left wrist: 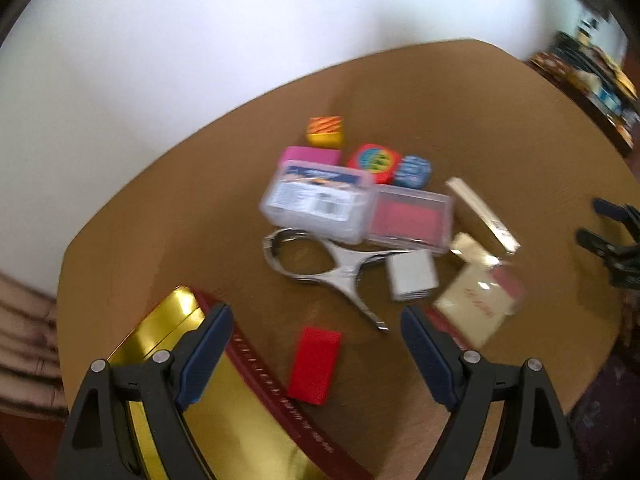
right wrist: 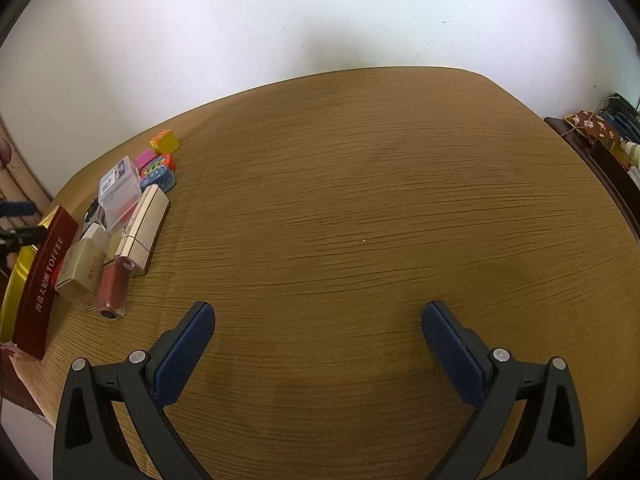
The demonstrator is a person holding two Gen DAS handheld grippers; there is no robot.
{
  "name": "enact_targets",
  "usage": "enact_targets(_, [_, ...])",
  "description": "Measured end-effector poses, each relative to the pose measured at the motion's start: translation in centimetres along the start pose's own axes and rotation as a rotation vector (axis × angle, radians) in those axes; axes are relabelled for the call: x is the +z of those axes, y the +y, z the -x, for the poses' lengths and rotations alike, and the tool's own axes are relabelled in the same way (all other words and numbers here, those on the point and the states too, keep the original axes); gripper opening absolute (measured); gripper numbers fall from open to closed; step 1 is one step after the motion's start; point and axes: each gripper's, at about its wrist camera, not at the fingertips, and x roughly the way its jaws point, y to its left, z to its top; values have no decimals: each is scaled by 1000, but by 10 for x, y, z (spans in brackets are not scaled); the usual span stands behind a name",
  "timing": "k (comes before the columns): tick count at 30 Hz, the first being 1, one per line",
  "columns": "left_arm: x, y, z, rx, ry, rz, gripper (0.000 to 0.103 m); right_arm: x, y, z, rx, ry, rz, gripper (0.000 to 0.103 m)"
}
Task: Organize rigid objects
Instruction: 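Grasp the MARUBI box with the left tool while the right tool grasps the pink lip gloss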
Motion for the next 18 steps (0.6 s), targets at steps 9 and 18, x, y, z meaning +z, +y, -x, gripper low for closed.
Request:
enact_targets(9, [0, -35, -27, -230, 167, 230, 88, -2, -1, -1, 8, -2, -1, 103])
enact_targets(18, [-6, -16, -52, -354, 246, 581, 88, -3, -2, 0, 20, -3, 1, 103])
